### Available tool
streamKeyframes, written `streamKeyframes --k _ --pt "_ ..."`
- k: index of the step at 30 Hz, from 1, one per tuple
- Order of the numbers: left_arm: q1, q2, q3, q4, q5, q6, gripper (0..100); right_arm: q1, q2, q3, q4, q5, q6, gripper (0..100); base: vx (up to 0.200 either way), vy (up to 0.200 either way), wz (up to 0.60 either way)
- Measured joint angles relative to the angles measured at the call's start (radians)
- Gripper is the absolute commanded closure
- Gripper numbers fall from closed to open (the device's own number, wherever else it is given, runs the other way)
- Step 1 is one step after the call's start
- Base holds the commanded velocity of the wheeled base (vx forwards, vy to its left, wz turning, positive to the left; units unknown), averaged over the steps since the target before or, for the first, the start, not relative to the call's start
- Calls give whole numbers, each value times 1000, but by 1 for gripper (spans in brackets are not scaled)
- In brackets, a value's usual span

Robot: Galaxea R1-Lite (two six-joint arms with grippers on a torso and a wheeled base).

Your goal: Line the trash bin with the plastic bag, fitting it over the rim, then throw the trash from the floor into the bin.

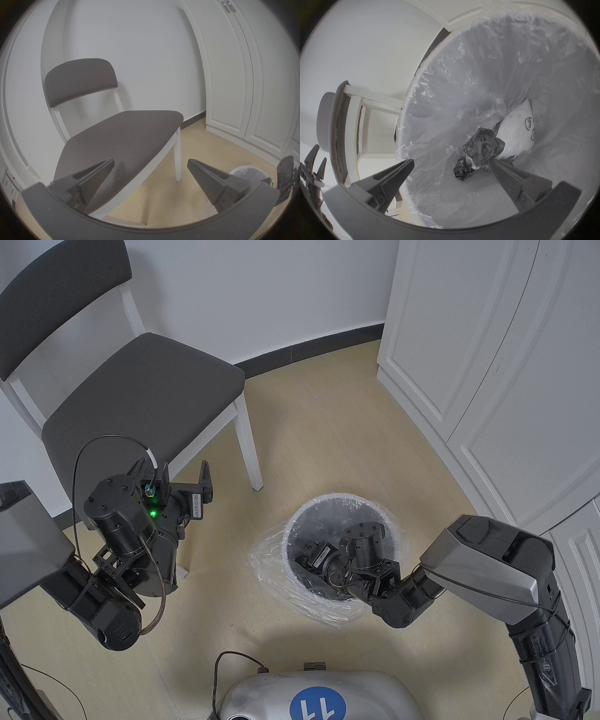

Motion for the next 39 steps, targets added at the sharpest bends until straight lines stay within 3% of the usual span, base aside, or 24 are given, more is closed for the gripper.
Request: streamKeyframes --k 13,18,30,34,39 --pt "0 0 0 0 0 0 0 1 -82 64 -14 -3 -5 0 0 0 0" --pt "-10 0 5 -1 1 -1 0 -1 -177 125 -10 -3 -55 0 0 0 0" --pt "-24 1 11 0 11 -2 0 -15 -397 367 36 -18 -554 0 0 0 0" --pt "-28 2 13 0 14 -2 0 -23 -470 453 52 -67 -705 0 0 0 0" --pt "-32 0 18 0 22 -2 0 -40 -521 524 53 -207 -851 0 0 0 0"
